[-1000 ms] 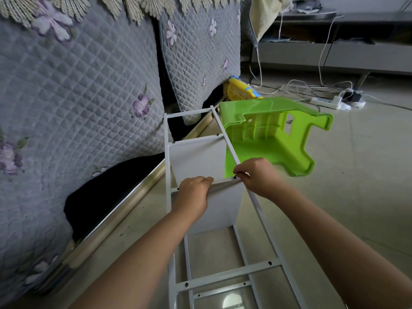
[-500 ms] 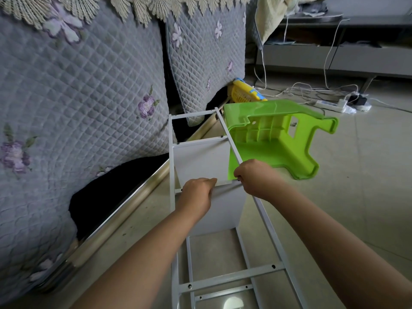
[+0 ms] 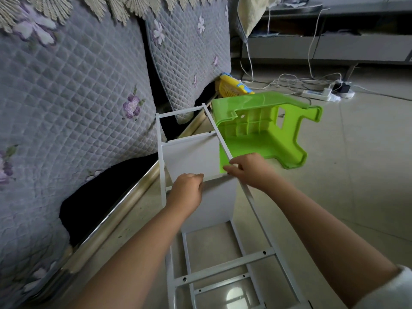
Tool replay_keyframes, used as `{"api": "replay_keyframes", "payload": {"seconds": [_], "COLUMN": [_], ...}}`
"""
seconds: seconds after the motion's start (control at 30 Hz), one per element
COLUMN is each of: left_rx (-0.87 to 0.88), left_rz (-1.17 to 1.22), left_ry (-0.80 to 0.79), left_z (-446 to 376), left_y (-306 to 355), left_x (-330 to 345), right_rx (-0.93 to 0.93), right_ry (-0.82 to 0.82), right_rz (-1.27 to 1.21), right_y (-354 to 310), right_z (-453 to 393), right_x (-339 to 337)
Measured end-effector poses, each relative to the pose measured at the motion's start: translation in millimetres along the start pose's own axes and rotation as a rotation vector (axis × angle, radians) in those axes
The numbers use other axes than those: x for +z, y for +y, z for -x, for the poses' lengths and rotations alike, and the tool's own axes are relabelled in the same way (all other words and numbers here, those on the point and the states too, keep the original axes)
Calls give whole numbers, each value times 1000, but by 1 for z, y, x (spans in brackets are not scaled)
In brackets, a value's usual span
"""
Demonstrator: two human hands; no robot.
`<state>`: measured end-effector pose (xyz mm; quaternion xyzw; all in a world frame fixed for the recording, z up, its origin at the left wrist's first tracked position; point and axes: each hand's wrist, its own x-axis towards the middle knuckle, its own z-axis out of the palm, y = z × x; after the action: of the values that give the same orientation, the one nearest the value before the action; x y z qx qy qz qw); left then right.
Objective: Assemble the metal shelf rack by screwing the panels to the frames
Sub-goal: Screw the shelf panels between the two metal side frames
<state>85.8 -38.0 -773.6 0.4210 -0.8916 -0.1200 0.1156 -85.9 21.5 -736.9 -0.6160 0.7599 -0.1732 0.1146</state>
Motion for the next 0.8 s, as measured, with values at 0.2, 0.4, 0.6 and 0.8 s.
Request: {"api": "replay_keyframes", "payload": {"seconds": [0.2,0.4,0.6,0.8], "left_rx": [-22,259,127,-61], "left_rz": [-213,-227,-351,-476], "left_ry": [-21,-18,-107,-170], "left_z": [6,-5,-9,-23], "left_y": [32,57,67,116], "left_x": [1,15,10,6], "right_rx": [298,415,578,978], "right_ry": [91,-66,-59,-65], "right_rz": [-395,-904,-729,-367], "right_y": [56,54,104,197], "right_z": [41,58,80,154], "right_x": [20,41,52,115]}}
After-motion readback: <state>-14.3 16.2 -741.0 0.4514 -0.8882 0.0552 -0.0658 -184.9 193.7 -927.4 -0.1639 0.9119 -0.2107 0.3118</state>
